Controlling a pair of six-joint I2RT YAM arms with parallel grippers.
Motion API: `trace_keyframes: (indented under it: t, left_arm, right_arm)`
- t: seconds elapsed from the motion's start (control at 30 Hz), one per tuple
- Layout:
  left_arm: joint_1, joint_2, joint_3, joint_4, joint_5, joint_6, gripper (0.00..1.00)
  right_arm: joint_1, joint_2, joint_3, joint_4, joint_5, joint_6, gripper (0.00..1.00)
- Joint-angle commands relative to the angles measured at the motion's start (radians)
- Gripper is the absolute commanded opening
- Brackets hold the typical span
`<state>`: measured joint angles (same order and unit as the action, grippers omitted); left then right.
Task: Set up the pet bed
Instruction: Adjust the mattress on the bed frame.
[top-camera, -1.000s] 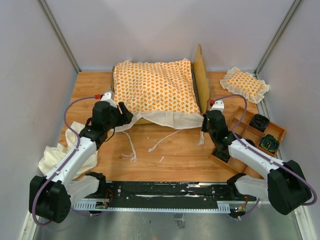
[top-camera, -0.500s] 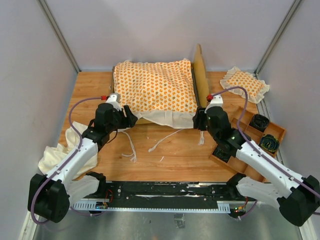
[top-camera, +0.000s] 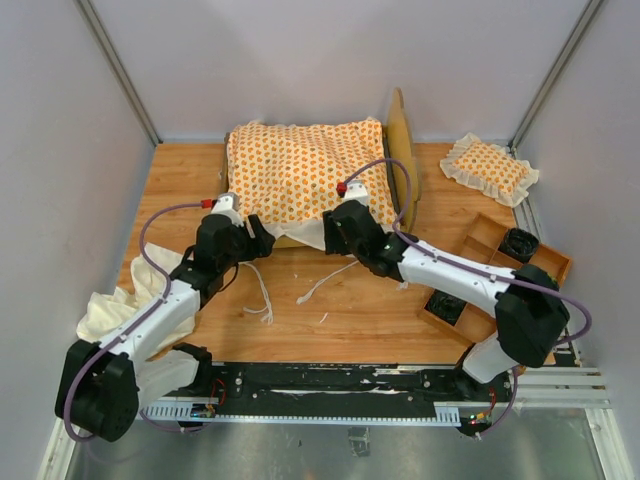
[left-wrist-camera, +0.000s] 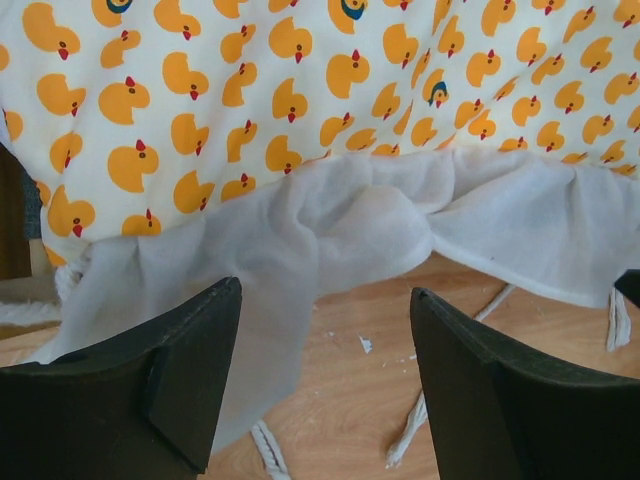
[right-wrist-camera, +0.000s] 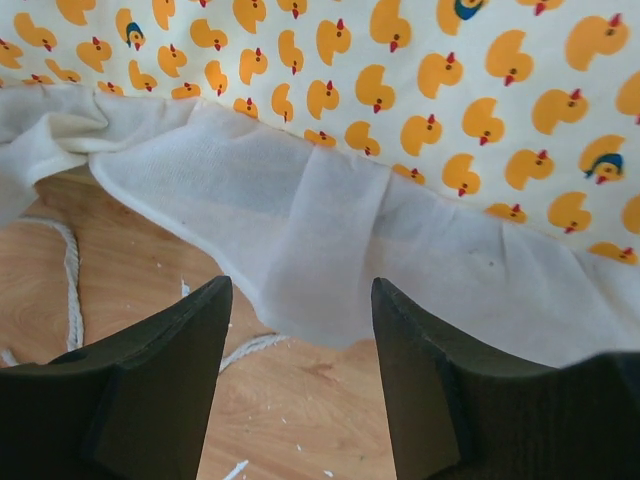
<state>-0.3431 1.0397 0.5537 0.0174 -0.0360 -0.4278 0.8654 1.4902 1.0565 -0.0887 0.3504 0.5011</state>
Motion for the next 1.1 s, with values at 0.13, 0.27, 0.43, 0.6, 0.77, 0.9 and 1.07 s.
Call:
trace_keyframes:
  t: [0.13, 0.27, 0.43, 0.6, 0.77, 0.9, 1.07]
  left_arm:
    - [-0.005, 0.11, 0.015, 0.058, -0.079, -0.03, 0.67]
    - [-0.004, 0.12, 0.021, 0.024, -0.128, -0.023, 0.48]
    - [-0.005, 0.066, 0.008, -0.01, -0.218, -0.009, 0.02]
    - [-0.003, -0.01, -0.012, -0.04, -0.314, 0.001, 0.0]
    - [0.0, -0.047, -0.03, -0.056, -0.378, -0.013, 0.0]
    - [0.025, -0.046, -0.04, -0.071, -0.395, -0.036, 0.0]
    - [0.035, -0.052, -0.016, -0.085, -0.391, -0.034, 0.0]
  right_arm:
    - [0.019, 0.175, 0.109, 0.002, 0.043, 0.008, 0.47]
    - [0.019, 0.195, 0.115, -0.054, 0.079, -0.006, 0.25]
    - [0.018, 0.133, 0.049, -0.042, 0.088, -0.048, 0.0]
    - [0.007, 0.049, -0.031, -0.009, 0.122, -0.109, 0.0]
    - [-0.028, -0.028, -0.124, 0.044, 0.062, -0.132, 0.0]
    - [-0.058, -0.056, -0.164, 0.049, 0.035, -0.133, 0.0]
    - [-0.09, -0.08, -0.188, 0.066, 0.009, -0.147, 0.0]
